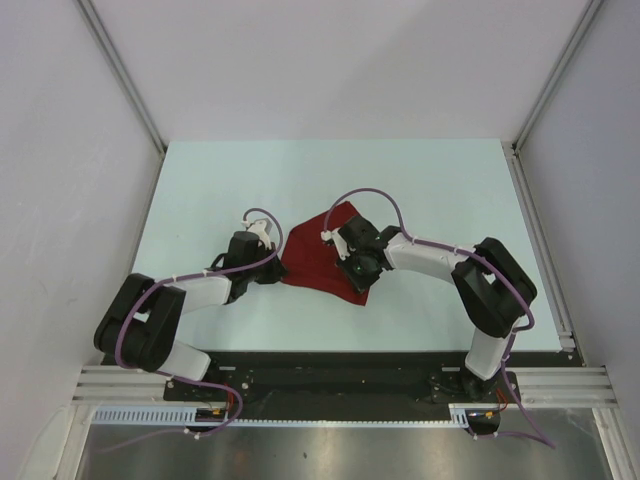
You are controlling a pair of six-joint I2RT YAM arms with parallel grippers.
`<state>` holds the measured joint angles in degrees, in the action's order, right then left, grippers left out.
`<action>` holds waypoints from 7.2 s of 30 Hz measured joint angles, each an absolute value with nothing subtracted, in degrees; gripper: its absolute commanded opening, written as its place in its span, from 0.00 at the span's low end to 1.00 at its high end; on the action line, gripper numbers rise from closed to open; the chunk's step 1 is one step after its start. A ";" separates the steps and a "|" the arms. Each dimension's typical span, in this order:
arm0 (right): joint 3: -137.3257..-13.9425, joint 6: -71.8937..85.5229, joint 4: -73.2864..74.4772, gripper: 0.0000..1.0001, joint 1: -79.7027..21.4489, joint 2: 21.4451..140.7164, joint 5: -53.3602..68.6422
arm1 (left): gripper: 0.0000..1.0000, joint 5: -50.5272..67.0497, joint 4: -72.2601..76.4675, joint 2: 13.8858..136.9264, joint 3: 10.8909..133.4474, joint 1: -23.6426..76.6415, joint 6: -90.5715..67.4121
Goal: Fold the napkin, place the utensils inside, and roll it up
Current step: Roll the napkin with the utensil
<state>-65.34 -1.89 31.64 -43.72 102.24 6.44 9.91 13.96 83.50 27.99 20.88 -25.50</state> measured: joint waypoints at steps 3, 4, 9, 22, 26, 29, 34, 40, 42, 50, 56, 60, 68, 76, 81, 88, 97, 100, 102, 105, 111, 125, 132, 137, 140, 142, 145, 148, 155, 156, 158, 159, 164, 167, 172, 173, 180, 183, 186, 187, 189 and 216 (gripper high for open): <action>-65.39 -1.67 31.57 0.19 -43.57 102.43 6.44 | 0.00 10.09 14.06 83.59 27.99 20.82 -25.50; -65.39 -1.50 31.57 0.20 -43.59 102.43 6.31 | 0.00 10.13 14.06 83.59 28.01 20.80 -25.50; -65.39 0.05 31.64 0.31 -43.64 102.43 3.88 | 0.00 10.26 14.06 83.59 28.01 20.71 -25.50; -63.07 6.00 32.56 0.46 -43.66 101.08 -8.67 | 0.00 10.41 14.09 83.61 28.01 20.60 -25.52; -61.91 7.18 32.10 0.46 -43.75 100.20 -10.00 | 0.00 10.48 14.09 83.64 28.01 20.58 -25.52; -61.60 7.94 31.94 0.51 -43.77 99.94 -10.31 | 0.00 10.52 14.09 83.64 28.01 20.56 -25.52; -61.82 8.05 35.07 0.57 -43.31 98.17 -11.79 | 0.00 10.57 13.17 83.74 28.60 20.51 -25.50; -68.01 5.28 36.67 0.61 -44.75 92.20 -13.69 | 0.00 10.50 10.87 83.81 29.78 20.49 -25.58; -68.84 2.74 33.12 0.61 -47.94 89.91 -14.70 | 0.00 10.50 8.88 84.33 31.07 20.47 -25.67; -60.16 -7.77 11.73 0.59 -62.39 90.52 -16.03 | 0.00 10.74 0.89 87.26 36.91 20.16 -27.00; -56.21 -13.34 2.00 0.58 -65.67 97.08 -17.65 | 0.00 12.29 -2.90 89.03 39.68 19.29 -27.97; -56.14 -16.01 -1.43 0.57 -65.82 100.12 -17.76 | 0.00 13.37 -3.97 89.78 40.58 18.81 -28.21; -56.16 -18.52 -4.89 0.54 -64.49 104.51 -18.06 | 0.00 14.00 -4.19 90.02 40.77 18.55 -28.45; -56.27 -19.18 -6.92 0.50 -62.02 105.45 -17.21 | 0.00 14.28 -5.02 90.48 41.50 18.48 -28.45; -57.36 -19.14 -6.39 0.34 -61.06 106.28 -14.61 | 0.01 14.46 -5.17 90.61 41.67 18.44 -28.42; -63.42 -18.24 1.02 0.02 -58.46 108.07 -8.40 | 0.41 14.81 -5.32 90.72 42.06 18.17 -28.60; -66.78 -14.13 8.40 0.00 -55.13 108.81 6.00 | 0.74 8.75 -5.06 86.06 40.56 16.01 -30.02; -67.96 -13.06 10.57 0.00 -54.43 109.32 9.91 | 0.75 6.09 -4.95 82.67 37.95 15.66 -30.48; -68.86 -11.94 12.34 0.00 -54.13 109.60 12.80 | 0.74 4.84 -4.64 79.35 35.48 15.66 -30.76; -69.49 -9.82 14.61 0.00 -53.89 109.75 17.12 | 0.75 3.92 -3.16 73.01 30.55 15.66 -31.14; -69.80 -5.21 17.12 0.00 -51.03 110.10 25.65 | 0.77 4.91 0.97 61.84 22.31 15.68 -31.22; -79.53 -1.48 27.90 0.00 -43.11 119.59 43.29 | 0.77 16.36 11.55 64.34 16.97 15.68 -33.21; -81.01 -1.61 29.63 0.00 -42.39 121.01 45.45 | 0.54 17.02 14.20 71.16 18.63 15.68 -34.54; -81.17 -1.69 29.76 0.00 -42.02 121.30 46.19 | 0.21 18.28 16.03 74.89 19.11 15.68 -36.18; -81.47 -1.69 30.17 0.01 -41.89 121.30 46.04 | 0.06 19.57 16.49 76.14 19.11 15.68 -37.12; -81.95 -1.69 30.72 0.09 -41.76 121.30 45.63 | 0.00 20.25 16.62 76.36 19.11 15.68 -37.56; -82.78 -1.48 31.59 0.32 -41.52 121.30 44.66 | 0.00 20.73 16.32 76.55 19.38 15.68 -37.82; -83.05 -0.60 31.88 0.50 -41.47 120.64 43.70 | 0.00 20.93 14.44 77.21 20.86 15.68 -38.09; -78.87 -0.43 25.28 0.68 -44.36 109.71 30.57 | 0.00 21.26 7.25 79.37 26.98 15.68 -37.95; -77.30 -0.47 23.22 0.69 -45.71 107.35 27.33 | 0.00 21.28 6.42 79.85 27.75 15.68 -37.93; -74.48 -1.10 18.81 0.72 -49.67 103.72 20.71 | 0.00 21.37 5.13 80.77 28.80 15.68 -37.65; -72.75 -1.89 15.66 0.74 -52.47 102.32 16.69 | 0.00 21.43 4.49 81.32 29.19 15.68 -37.54; -65.58 -7.03 4.62 0.74 -64.34 102.15 0.12 | 0.00 21.89 2.98 83.18 29.85 15.40 -37.50; -62.92 -9.50 0.78 0.74 -67.31 103.53 -5.85 | 0.00 22.39 2.63 83.40 30.20 15.14 -37.50; -60.45 -13.63 -5.30 0.73 -69.12 105.80 -15.79 | 0.00 22.98 2.39 83.59 30.24 14.70 -37.52; -60.38 -14.22 -6.24 0.72 -69.45 106.34 -17.69 | 0.00 23.05 2.39 83.59 30.26 14.63 -37.50; -59.94 -16.19 -9.34 0.67 -70.67 109.12 -25.85 | 0.00 23.59 1.93 83.77 30.57 14.09 -37.50; -59.16 -15.97 -9.80 0.53 -70.67 109.12 -27.90 | 0.00 23.86 1.91 83.92 30.61 13.93 -37.50; -58.00 -14.72 -10.15 0.37 -70.37 108.88 -28.29 | 0.00 24.18 1.91 83.92 30.61 13.72 -37.50; -57.71 -14.33 -10.11 0.34 -70.13 108.68 -27.83 | 0.00 24.23 1.91 83.92 30.61 13.67 -37.50; -57.32 -13.65 -9.43 0.29 -69.58 108.29 -26.15 | 0.14 24.56 1.98 83.96 30.63 13.61 -37.50; -88.42 1.13 32.12 0.00 -47.22 123.04 32.27 | 0.72 12.86 3.73 55.68 19.44 12.86 -34.02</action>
